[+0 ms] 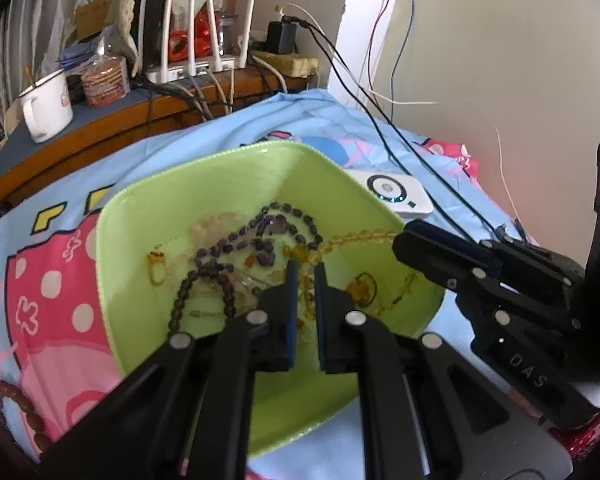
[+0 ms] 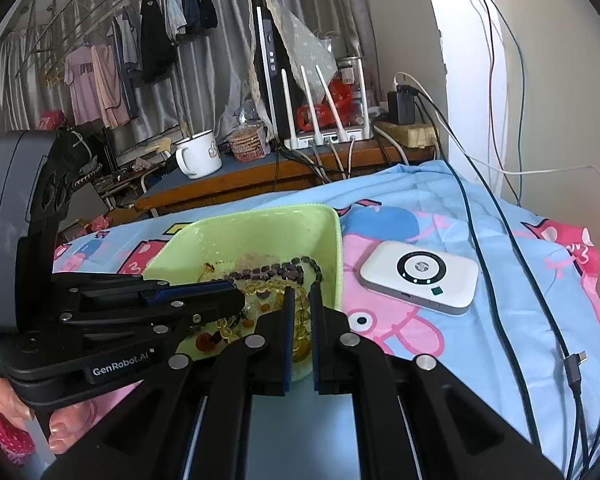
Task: Organize jewelry
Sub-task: 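Open both grippers to drop the amber bracelet into the basket, then withdraw both open grippers from the basket toward the remaining bracelets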
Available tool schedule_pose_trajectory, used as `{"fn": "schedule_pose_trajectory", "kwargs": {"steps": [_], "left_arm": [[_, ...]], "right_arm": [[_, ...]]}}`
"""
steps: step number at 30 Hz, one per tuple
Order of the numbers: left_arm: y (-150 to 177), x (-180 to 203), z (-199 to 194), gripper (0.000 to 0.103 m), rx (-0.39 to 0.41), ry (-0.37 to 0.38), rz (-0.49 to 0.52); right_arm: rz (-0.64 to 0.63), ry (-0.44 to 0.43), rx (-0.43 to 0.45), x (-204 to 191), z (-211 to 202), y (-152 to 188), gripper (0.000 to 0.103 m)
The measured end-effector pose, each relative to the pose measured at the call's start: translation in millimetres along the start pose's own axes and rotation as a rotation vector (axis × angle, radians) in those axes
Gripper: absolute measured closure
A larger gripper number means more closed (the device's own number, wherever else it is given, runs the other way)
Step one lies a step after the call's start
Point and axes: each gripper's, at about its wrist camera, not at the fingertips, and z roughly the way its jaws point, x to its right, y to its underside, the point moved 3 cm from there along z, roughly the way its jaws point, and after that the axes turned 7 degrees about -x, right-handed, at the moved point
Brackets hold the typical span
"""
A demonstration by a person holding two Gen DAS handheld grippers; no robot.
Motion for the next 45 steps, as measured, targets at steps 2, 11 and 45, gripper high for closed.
{"fn": "schedule_pose_trajectory", "kwargs": {"steps": [2, 11, 45], "left_arm": [[2.0, -0.7, 3.4, 0.095, -0.011, -0.001, -0.001], [6.2, -1.4, 6.9, 0.095, -0.019, -0.006, -0.004], [79.2, -19.9, -114.2, 0.070, 0.198, -0.055, -0.090]], "right_arm": [[-0.003, 0.000, 0.001, -0.7, -0.5, 0.1, 0.103], [-0.009, 0.005, -0.004, -2.2, 0.2, 0.4, 0.103], [0.069, -0.112, 0.044, -72.6, -58.8, 34.0, 0.092]]}}
